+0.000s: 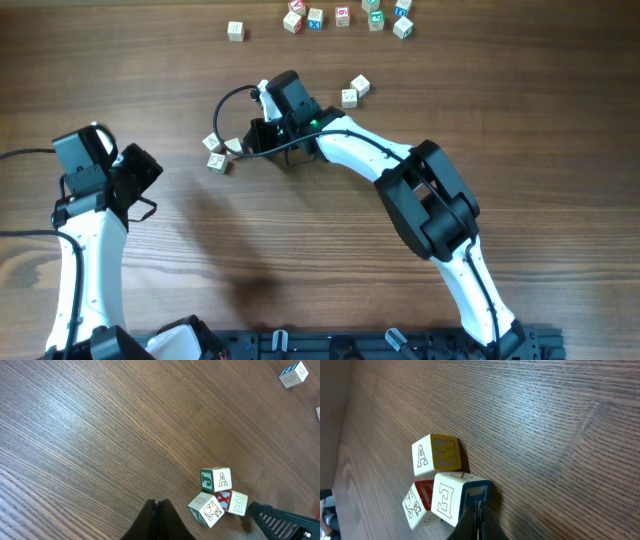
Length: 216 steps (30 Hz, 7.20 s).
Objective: Form a circle
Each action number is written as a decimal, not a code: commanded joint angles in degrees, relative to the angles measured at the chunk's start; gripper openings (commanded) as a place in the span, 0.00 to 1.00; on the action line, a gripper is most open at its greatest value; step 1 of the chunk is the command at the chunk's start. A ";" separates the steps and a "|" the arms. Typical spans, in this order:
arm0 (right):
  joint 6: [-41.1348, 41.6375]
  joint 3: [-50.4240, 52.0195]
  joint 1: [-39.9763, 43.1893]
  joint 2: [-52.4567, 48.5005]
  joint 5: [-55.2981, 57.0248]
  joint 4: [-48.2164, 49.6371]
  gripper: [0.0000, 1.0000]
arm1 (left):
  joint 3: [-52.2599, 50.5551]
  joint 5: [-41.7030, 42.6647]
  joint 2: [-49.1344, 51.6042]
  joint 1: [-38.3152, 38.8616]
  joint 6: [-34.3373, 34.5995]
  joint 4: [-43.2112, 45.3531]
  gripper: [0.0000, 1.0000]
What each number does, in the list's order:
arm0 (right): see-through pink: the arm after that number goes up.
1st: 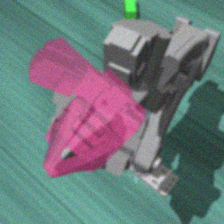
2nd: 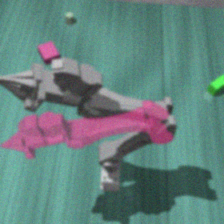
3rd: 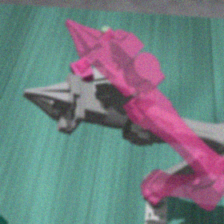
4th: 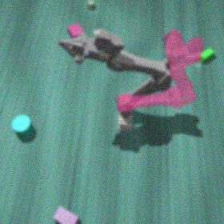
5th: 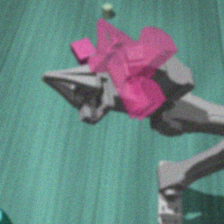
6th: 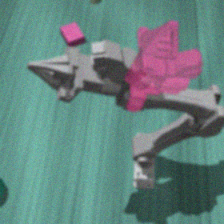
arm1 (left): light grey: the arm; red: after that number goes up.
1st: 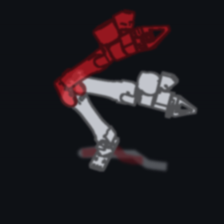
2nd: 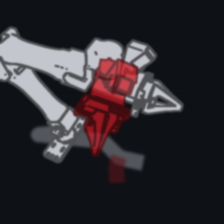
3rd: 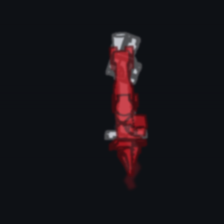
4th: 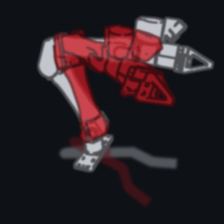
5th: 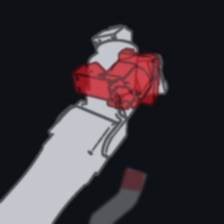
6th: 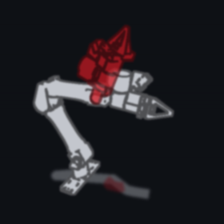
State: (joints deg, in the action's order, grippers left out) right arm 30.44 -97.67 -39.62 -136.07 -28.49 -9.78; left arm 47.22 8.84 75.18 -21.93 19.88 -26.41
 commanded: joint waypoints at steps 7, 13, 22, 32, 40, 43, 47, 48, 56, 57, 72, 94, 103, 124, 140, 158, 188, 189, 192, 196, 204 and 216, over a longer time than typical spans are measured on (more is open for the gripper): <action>4.72 0.20 -0.20 -1.46 -1.11 -0.07 0.04 | -0.09 0.48 0.28 -0.37 0.07 0.00 0.06; 6.49 0.20 -0.20 -1.49 3.45 -0.37 0.04 | -0.09 0.48 0.28 -0.37 0.07 -0.02 0.06; 8.61 0.20 -0.13 -2.51 3.48 -0.09 0.08 | -0.09 0.48 0.28 -0.37 0.07 -0.02 0.06; 10.25 0.20 -0.13 -2.51 3.06 0.13 0.04 | -0.09 0.48 0.28 -0.37 0.07 -0.02 0.05; 11.98 0.20 -0.13 -2.51 0.74 1.64 0.04 | -0.09 0.48 0.28 -0.37 0.07 -0.02 0.05; 12.04 0.20 -0.20 -2.51 -0.37 1.66 0.04 | -0.09 0.48 0.28 -0.37 0.07 -0.02 0.06; 12.20 0.20 -0.20 -2.51 -1.64 1.64 0.04 | -0.09 0.48 0.28 -0.37 0.07 -0.02 0.05; 12.70 0.20 -0.24 -2.51 -1.60 1.62 0.04 | -0.09 0.48 0.28 -0.37 0.07 -0.02 0.05; 15.41 0.20 -0.48 -2.51 -1.33 1.38 0.04 | -0.09 0.48 0.28 -0.37 0.07 -0.02 0.05; 15.39 0.20 -0.57 -2.51 -1.31 1.40 0.04 | -0.09 0.48 0.28 -0.37 0.07 -0.02 0.06; 16.26 0.20 -0.81 -2.51 -2.10 1.18 0.04 | -0.09 0.48 0.28 -0.37 0.07 -0.02 0.06; 14.49 0.20 -0.72 -2.51 -0.90 1.66 0.04 | -0.09 0.48 0.28 -0.37 0.07 -0.02 0.06; 10.97 0.20 -0.70 -2.51 -1.09 2.99 0.04 | -0.09 0.48 0.28 -0.37 0.07 -0.02 0.06; 6.99 0.20 -0.44 -2.51 -2.03 4.63 0.04 | -0.09 0.48 0.28 -0.37 0.07 -0.02 0.06; 3.85 0.17 1.01 -2.47 -2.56 6.08 0.04 | -0.09 0.48 0.28 -0.37 0.07 0.00 0.06; 1.25 0.17 2.32 -2.23 0.66 4.72 0.04 | -0.09 0.52 0.26 -0.35 0.07 -0.28 0.04; -9.53 0.17 8.94 68.50 48.17 -68.28 1.00 | -0.09 11.06 -50.01 7.80 -10.49 -19.71 1.00; -9.46 0.17 8.94 69.68 48.15 -69.96 1.00 | -0.09 11.08 -50.01 7.80 -10.49 -20.39 1.00; -9.44 0.17 8.94 71.52 48.13 -72.13 1.00 | -0.09 11.08 -50.01 7.80 -10.49 -22.40 1.00; -9.46 0.17 8.94 71.76 48.13 -72.11 1.00 | -0.09 11.06 -50.01 7.80 -10.49 -24.59 1.00; -9.42 0.17 8.94 68.30 48.13 -72.08 1.00 | -0.09 11.08 -50.01 7.80 -10.49 -27.26 1.00; -9.44 0.17 8.94 57.83 48.13 -71.93 1.00 | -0.09 11.08 -50.01 7.80 -10.49 -31.56 1.00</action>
State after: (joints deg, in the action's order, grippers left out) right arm 21.32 -97.21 -30.59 -75.75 18.31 -81.87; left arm 47.20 19.62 25.21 -14.50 9.72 -57.78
